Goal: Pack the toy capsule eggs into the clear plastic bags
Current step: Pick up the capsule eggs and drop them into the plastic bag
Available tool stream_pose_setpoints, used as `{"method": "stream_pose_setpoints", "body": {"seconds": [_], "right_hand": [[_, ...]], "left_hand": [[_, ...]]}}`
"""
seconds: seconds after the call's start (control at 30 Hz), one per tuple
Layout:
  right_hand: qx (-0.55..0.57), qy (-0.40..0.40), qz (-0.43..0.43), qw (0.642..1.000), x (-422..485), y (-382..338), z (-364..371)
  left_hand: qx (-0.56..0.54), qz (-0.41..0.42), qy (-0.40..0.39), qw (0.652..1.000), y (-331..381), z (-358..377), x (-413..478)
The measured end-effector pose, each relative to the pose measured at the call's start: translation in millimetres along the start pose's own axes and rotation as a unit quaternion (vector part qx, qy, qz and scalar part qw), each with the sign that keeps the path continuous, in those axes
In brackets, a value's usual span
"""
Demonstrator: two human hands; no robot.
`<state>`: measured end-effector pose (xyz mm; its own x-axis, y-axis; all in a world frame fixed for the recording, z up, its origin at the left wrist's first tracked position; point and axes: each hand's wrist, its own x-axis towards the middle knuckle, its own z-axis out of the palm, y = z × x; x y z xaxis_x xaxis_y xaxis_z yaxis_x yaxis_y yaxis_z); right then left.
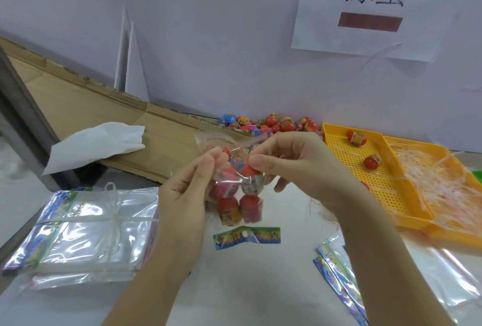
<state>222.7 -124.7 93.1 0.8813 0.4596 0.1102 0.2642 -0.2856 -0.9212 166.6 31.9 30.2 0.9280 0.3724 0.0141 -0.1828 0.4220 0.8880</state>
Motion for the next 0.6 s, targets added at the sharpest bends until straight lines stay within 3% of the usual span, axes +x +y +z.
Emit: {"method": "stream_pose_setpoints", "body": {"seconds": [0.23,0.37,0.43,0.5,0.57,0.6], "right_hand": [[0.033,0.013,0.052,0.998,2,0,2],[-0.048,0.086,0.061,0.993,4,7,8],[-0.131,0.211,-0.016,0.969,4,9,17],[-0.229,0.294,-0.172,0.912,2,4,23],[-0.307,0.255,-0.273,0.876,-1,2,29],[-0.322,0.223,-0.28,0.877,-2,2,32]], "left_hand": [[-0.082,0.01,0.007,0.997,2,3,0],[-0.066,0.012,0.007,0.998,-1,2,-1],[-0.022,0.034,0.015,0.999,-3,0,-2],[0.03,0.07,0.011,0.997,-5,0,-3],[0.059,0.105,0.004,0.993,-7,1,-5],[0.07,0.123,-0.001,0.99,-9,1,-6]]}}
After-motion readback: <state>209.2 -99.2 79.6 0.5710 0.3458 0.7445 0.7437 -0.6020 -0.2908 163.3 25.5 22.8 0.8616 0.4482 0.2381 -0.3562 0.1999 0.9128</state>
